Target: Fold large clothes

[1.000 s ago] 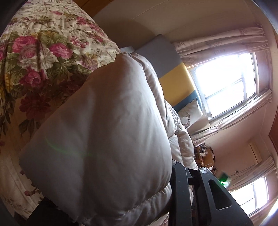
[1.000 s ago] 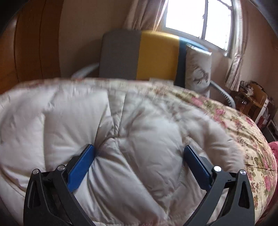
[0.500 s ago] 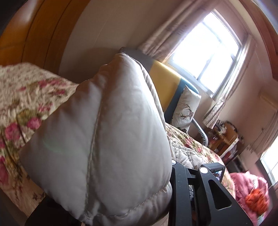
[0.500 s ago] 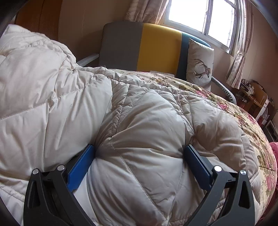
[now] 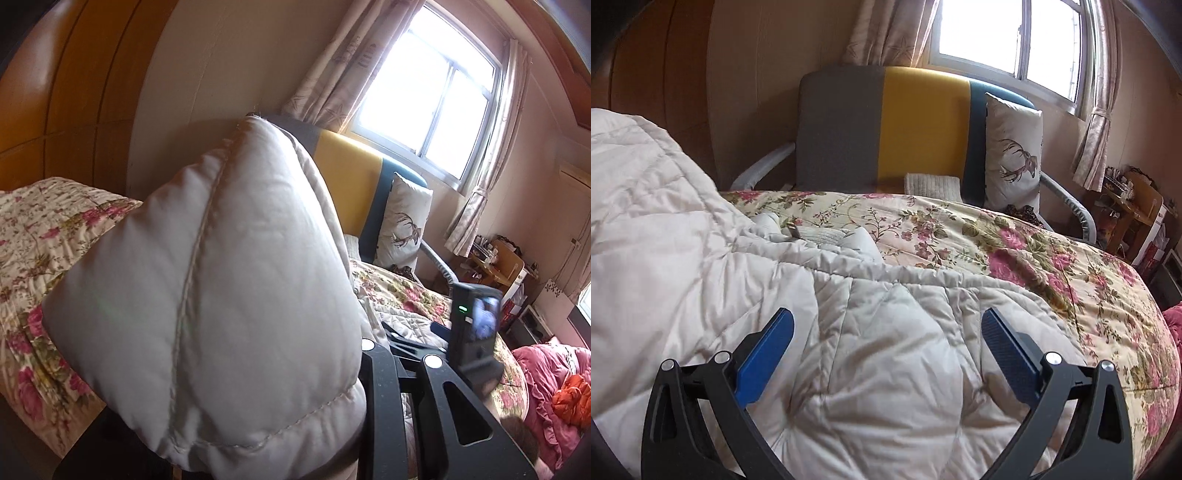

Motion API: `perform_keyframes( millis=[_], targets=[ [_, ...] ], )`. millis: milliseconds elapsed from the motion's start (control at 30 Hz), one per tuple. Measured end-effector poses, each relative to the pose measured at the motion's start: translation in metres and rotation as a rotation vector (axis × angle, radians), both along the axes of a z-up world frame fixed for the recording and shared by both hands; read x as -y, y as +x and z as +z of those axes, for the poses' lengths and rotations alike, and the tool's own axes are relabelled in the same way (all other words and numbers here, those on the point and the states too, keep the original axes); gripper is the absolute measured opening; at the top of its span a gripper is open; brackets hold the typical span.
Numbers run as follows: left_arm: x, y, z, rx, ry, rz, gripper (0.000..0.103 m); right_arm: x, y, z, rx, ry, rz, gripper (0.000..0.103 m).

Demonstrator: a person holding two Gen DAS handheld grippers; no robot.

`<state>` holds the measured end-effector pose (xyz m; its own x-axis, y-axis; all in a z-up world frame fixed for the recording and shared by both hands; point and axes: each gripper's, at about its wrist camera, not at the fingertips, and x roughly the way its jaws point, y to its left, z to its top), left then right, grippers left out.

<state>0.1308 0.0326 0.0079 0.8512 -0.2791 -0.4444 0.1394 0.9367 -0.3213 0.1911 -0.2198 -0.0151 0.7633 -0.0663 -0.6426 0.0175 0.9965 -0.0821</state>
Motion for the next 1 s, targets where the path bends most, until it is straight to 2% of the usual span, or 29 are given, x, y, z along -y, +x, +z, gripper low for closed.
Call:
perform_keyframes(
  millis=[67, 133, 267, 333, 467, 567, 600, 667, 733, 867, 933, 1000],
  targets=[
    [0.004, 0.001, 0.000, -0.003, 0.012, -0.008, 0.027, -0.006, 0.025, -0.024, -0.081, -0.048, -0.002, 0.101],
    [0.013, 0.005, -0.001, -0.022, 0.042, -0.014, 0.027, -0.004, 0.033, -0.044, -0.107, -0.001, 0.023, 0.101],
    [0.023, 0.005, 0.002, 0.000, 0.076, -0.019, 0.027, -0.001, 0.022, -0.039, -0.109, -0.018, 0.006, 0.101],
    [0.025, 0.003, 0.005, 0.010, 0.089, -0.027, 0.027, 0.001, 0.003, -0.030, -0.122, -0.032, -0.009, 0.101],
    [0.029, 0.002, 0.005, 0.024, 0.113, -0.024, 0.027, -0.001, -0.056, -0.016, -0.090, -0.003, 0.029, 0.101],
    [0.040, 0.001, 0.005, 0.024, 0.126, -0.038, 0.027, -0.019, -0.080, -0.041, -0.127, -0.020, 0.065, 0.101],
    [0.047, 0.001, 0.004, 0.016, 0.135, -0.055, 0.027, -0.024, -0.084, -0.050, -0.100, -0.045, 0.059, 0.101],
    [0.064, -0.002, 0.005, 0.030, 0.189, -0.073, 0.027, -0.031, -0.088, -0.060, -0.043, -0.082, 0.060, 0.101],
    [0.083, -0.008, 0.007, 0.071, 0.270, -0.097, 0.027, -0.031, -0.087, -0.061, -0.044, -0.079, 0.061, 0.101],
    [0.117, -0.012, 0.010, 0.122, 0.397, -0.143, 0.029, -0.020, -0.089, -0.055, -0.058, -0.025, 0.081, 0.101],
    [0.130, -0.013, 0.010, 0.142, 0.442, -0.154, 0.030, -0.007, -0.094, -0.046, -0.085, 0.024, 0.099, 0.101],
    [0.143, -0.013, 0.009, 0.160, 0.491, -0.167, 0.030, 0.014, -0.104, -0.030, -0.069, 0.071, 0.074, 0.101]
  ],
)
